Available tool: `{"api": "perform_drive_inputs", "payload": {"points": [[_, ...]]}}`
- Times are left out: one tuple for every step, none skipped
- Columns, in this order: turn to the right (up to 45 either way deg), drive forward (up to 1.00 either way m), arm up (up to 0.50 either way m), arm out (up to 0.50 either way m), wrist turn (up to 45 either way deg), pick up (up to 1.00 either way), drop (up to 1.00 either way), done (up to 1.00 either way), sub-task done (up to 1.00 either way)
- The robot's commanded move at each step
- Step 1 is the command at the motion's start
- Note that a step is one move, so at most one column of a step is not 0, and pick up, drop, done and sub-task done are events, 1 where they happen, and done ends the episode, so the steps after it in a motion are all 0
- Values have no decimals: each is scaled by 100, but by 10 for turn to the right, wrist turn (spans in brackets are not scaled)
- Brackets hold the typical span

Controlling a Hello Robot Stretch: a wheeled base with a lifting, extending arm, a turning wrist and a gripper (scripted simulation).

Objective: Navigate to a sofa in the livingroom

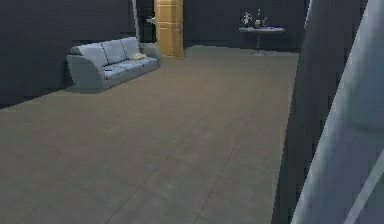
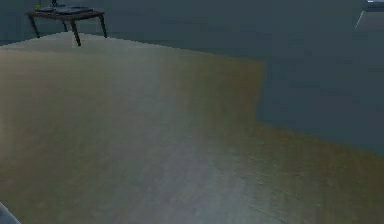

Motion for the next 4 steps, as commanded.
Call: {"api": "perform_drive_inputs", "payload": {"points": [[-210, 0, 0, 0, 0, 0, 0, 0, 0], [0, 100, 0, 0, 0, 0, 0, 0, 0], [-30, 0, 0, 0, 0, 0, 0, 0, 0], [0, 100, 0, 0, 0, 0, 0, 0, 0]]}}
